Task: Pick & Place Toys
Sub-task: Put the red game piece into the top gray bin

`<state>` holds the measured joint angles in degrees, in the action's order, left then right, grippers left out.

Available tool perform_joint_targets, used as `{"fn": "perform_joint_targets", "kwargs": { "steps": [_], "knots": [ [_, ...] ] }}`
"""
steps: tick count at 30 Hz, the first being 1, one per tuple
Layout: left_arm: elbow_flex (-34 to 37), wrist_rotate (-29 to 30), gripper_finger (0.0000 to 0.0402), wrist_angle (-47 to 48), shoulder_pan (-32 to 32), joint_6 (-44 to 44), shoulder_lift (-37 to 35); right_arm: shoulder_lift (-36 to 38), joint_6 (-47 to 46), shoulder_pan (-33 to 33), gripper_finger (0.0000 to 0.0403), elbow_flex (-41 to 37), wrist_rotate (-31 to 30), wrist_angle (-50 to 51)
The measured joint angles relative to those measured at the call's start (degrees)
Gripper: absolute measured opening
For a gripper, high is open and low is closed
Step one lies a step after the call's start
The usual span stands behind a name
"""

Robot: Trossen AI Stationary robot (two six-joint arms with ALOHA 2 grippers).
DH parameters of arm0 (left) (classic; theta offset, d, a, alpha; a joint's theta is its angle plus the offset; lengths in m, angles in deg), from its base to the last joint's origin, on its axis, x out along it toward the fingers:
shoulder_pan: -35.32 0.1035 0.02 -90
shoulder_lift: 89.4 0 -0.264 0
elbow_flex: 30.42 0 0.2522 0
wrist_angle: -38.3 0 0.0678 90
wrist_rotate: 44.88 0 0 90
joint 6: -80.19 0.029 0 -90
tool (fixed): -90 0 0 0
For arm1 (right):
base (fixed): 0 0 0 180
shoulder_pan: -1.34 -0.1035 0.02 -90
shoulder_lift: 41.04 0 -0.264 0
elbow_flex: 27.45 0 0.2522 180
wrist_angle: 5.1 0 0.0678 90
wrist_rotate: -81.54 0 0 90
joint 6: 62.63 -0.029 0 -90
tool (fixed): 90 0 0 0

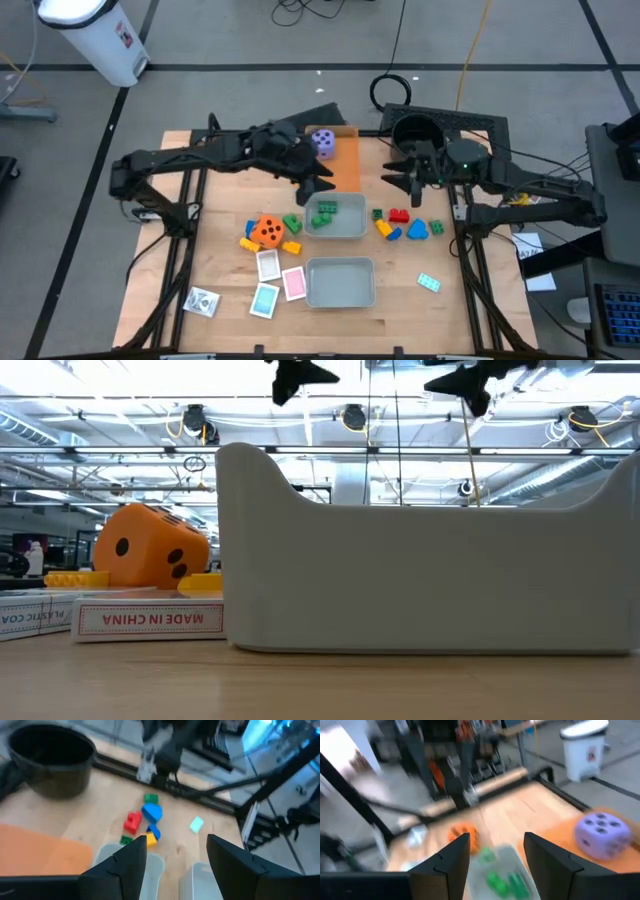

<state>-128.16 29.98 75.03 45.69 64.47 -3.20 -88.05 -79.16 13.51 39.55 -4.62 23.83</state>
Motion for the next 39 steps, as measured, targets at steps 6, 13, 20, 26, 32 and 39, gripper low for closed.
{"fn": "perform_joint_targets", "kwargs": {
  "steps": [6,13,20,26,32,39],
  "knots": [
    [6.1,4.0,0.0211,-2.9,0.0,-1.5,-5.5,-5.7,4.3,-6.5,0.0180,10.1,-4.0,21.8],
    [18.7,4.6,0.0211,-20.0,0.3,-8.7,-12.5,-11.6,1.8,-13.9,0.0180,10.3,-7.0,36.1],
    [26.1,4.7,0.0211,-27.9,0.3,-14.3,-14.6,-17.5,-0.4,-17.4,0.0180,6.6,-7.0,43.1],
    [26.6,4.7,0.0211,-27.8,-1.3,-14.2,-14.5,-21.4,-0.8,-17.2,0.0180,0.9,-6.9,43.0],
    [26.6,4.7,0.0211,-27.6,-1.8,-14.4,-14.5,-23.9,-0.8,-17.1,0.0180,-4.0,-7.2,42.1],
    [26.6,4.7,0.0211,-27.6,-1.9,-14.6,-14.5,-25.5,-3.2,-16.3,0.0180,-8.1,-10.5,33.0]
  ]
}}
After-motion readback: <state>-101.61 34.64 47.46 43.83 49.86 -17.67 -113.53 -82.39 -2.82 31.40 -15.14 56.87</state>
